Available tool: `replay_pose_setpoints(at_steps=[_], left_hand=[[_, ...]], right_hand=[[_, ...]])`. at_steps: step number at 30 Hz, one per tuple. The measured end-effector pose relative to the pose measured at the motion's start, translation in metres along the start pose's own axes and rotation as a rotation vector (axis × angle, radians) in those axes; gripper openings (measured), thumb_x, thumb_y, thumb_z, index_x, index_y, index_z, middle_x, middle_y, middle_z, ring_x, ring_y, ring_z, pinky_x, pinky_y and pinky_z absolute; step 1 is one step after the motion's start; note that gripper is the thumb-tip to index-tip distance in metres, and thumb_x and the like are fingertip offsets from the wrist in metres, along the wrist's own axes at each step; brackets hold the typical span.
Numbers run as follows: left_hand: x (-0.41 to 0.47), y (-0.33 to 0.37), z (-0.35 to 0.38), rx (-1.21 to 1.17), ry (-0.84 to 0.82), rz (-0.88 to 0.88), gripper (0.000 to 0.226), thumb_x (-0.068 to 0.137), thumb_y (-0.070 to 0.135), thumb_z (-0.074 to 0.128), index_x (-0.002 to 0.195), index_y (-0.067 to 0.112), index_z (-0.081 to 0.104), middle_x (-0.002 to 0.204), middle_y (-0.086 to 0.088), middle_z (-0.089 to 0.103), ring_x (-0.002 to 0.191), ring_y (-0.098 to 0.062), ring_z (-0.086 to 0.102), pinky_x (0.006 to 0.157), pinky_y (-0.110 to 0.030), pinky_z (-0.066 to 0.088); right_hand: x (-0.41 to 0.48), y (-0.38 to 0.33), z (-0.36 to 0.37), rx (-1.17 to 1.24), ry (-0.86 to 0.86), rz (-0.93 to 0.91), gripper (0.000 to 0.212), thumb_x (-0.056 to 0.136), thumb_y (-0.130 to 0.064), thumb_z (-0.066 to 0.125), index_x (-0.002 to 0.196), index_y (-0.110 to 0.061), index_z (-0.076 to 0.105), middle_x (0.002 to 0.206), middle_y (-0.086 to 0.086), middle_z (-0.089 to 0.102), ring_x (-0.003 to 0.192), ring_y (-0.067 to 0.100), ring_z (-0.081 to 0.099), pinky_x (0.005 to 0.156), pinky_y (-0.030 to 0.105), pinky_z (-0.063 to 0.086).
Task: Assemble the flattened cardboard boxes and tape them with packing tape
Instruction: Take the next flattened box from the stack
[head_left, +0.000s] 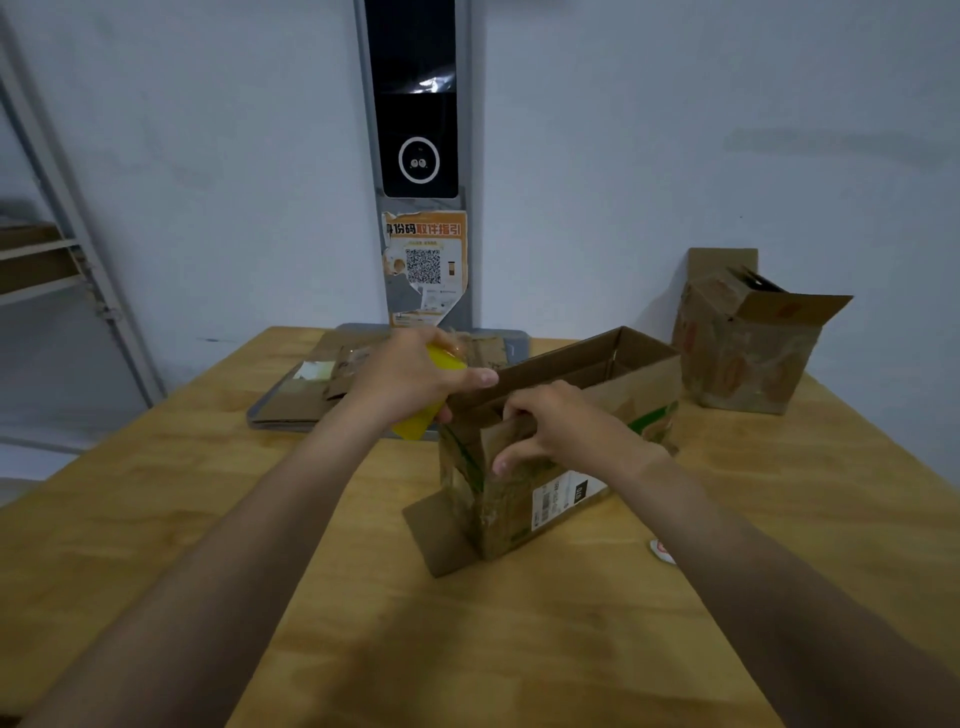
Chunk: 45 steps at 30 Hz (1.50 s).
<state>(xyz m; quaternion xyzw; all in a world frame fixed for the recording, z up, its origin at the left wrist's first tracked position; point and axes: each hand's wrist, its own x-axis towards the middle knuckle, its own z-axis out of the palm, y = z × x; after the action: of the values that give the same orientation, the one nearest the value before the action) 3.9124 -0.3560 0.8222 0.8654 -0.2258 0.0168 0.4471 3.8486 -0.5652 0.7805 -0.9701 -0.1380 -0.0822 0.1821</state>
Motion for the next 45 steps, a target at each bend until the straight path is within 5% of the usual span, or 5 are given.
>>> replay_pose_setpoints(at_steps=[9,17,25,32,45], left_hand=[[-0.028,0.003,0.029,0.189,-0.026,0.094,0.059,0.065,0.033,0.095,0.105,0.042,0.053,0.085,0.013,0.076,0.063,0.0,0.069,0.062,-0.037,0.062],[-0.025,0.009,-0.003,0.499,0.059,0.129,0.049,0.074,0.026,0.088,0.106,0.04,0.053,0.099,0.008,0.069,0.09,-0.02,0.068,0.072,-0.044,0.06],[-0.023,0.038,0.008,0.592,0.139,0.187,0.051,0.073,0.025,0.087,0.108,0.037,0.051,0.08,0.014,0.052,0.077,-0.014,0.06,0.05,-0.026,0.038],[-0.016,0.058,0.061,0.714,-0.022,0.377,0.056,0.078,0.029,0.085,0.125,0.028,0.054,0.114,-0.002,0.065,0.108,-0.027,0.06,0.076,-0.037,0.05],[-0.008,0.044,0.062,0.779,-0.061,0.409,0.044,0.083,0.03,0.079,0.109,0.039,0.044,0.091,0.012,0.046,0.084,-0.013,0.047,0.056,-0.029,0.032]], right_hand=[[-0.005,0.012,-0.016,0.172,-0.001,-0.036,0.047,0.076,-0.042,0.087,0.115,-0.037,0.061,0.113,-0.02,0.063,0.11,-0.006,0.057,0.089,0.019,0.051],[-0.036,0.087,-0.07,-0.18,0.095,0.26,0.051,0.088,-0.047,0.073,0.135,-0.038,0.055,0.13,-0.007,0.057,0.129,0.023,0.04,0.109,0.048,0.037],[-0.035,0.057,-0.043,-0.055,0.209,0.173,0.021,0.09,-0.043,0.073,0.111,-0.042,0.069,0.103,-0.016,0.066,0.098,0.01,0.059,0.074,0.03,0.048],[-0.036,0.047,-0.04,0.075,0.246,0.002,0.023,0.095,-0.014,0.063,0.107,-0.03,0.074,0.072,-0.033,0.059,0.071,-0.009,0.057,0.059,0.008,0.038],[-0.016,0.1,-0.047,0.237,0.165,0.022,0.048,0.094,0.008,0.042,0.115,-0.022,0.073,0.125,-0.001,0.068,0.12,0.011,0.057,0.107,0.033,0.044]])
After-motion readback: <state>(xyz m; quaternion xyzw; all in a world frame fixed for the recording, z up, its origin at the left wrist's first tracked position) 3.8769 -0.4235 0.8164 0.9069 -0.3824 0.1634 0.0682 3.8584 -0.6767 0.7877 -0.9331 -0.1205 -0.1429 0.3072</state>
